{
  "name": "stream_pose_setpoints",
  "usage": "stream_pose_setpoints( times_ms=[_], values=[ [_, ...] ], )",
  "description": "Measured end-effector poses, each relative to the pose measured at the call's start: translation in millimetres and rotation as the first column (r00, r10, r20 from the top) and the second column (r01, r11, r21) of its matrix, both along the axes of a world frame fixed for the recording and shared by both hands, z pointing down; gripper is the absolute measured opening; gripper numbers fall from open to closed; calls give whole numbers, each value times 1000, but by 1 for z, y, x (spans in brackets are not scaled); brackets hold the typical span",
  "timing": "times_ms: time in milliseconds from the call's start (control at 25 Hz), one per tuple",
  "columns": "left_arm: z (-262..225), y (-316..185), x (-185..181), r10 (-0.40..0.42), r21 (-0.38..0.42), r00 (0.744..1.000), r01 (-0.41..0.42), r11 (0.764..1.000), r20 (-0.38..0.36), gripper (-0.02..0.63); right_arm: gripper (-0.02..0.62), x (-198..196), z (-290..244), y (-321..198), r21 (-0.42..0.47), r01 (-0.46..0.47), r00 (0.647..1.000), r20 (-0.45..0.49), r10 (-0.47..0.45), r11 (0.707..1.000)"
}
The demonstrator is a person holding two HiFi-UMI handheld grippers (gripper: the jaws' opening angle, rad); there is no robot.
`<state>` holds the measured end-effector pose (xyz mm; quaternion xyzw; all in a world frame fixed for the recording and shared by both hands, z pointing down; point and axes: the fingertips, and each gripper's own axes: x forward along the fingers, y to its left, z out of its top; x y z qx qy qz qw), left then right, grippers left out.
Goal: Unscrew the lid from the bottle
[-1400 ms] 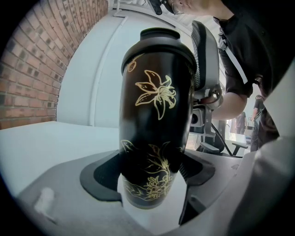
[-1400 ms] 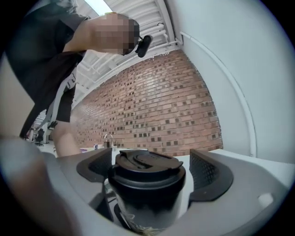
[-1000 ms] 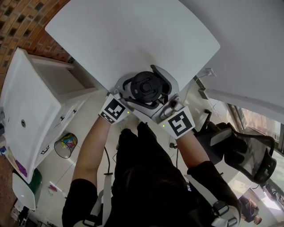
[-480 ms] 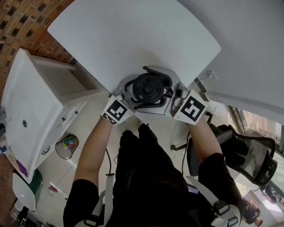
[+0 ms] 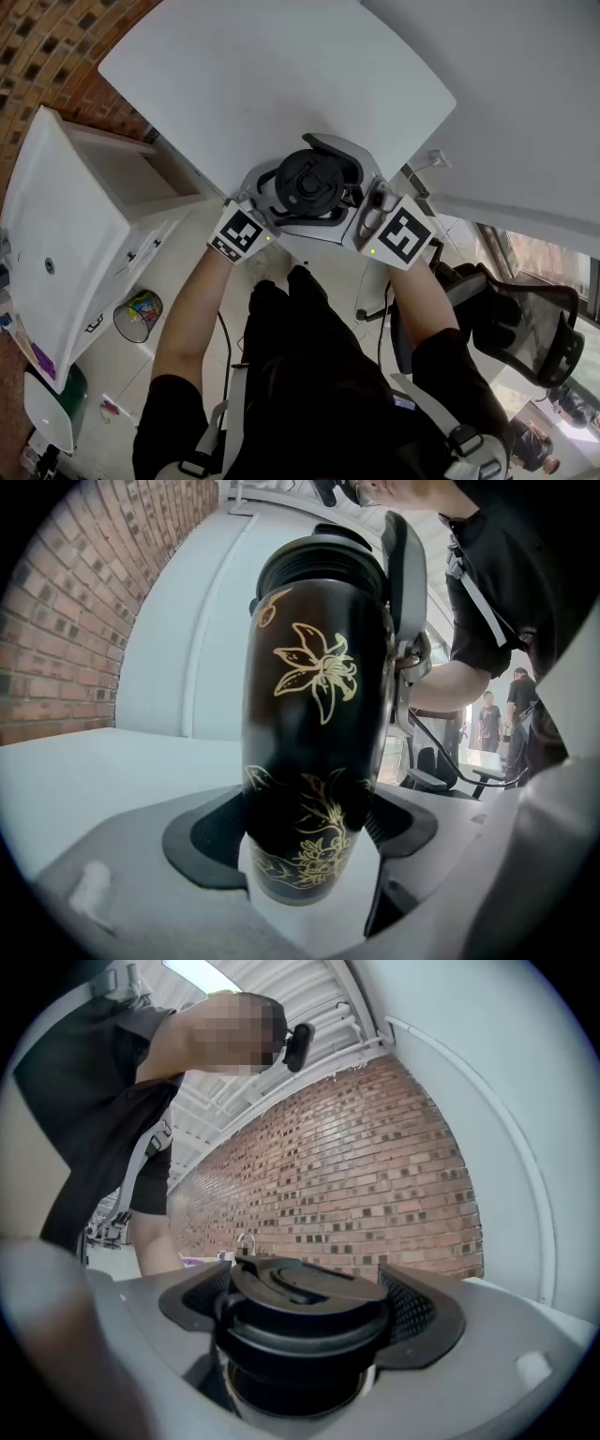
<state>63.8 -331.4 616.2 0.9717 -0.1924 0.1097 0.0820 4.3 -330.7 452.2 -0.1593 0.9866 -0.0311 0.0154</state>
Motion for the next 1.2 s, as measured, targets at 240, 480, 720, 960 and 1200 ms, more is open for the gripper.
stream_pose_setpoints(
  times_ms=[240,480,720,960,1200],
  values=[
    [-2,0,-1,-20,19,1000,20,1000,9,394,483,33,-22,1,-30,-113,992,61,115,993],
    [0,3,-14,-37,5,999,37,999,11,399,483,49,-21,8,-19,-200,978,52,201,980],
    [-4,14,-41,-84,-21,996,84,996,-8,397,483,49,-19,26,32,-235,972,26,235,971],
    [-38,28,-82,-129,-70,991,126,990,-34,394,483,41,-36,55,54,-283,959,15,283,958],
    [-116,58,-106,-133,-55,983,127,990,-123,388,483,33,-79,101,100,-305,952,8,306,947]
  ],
)
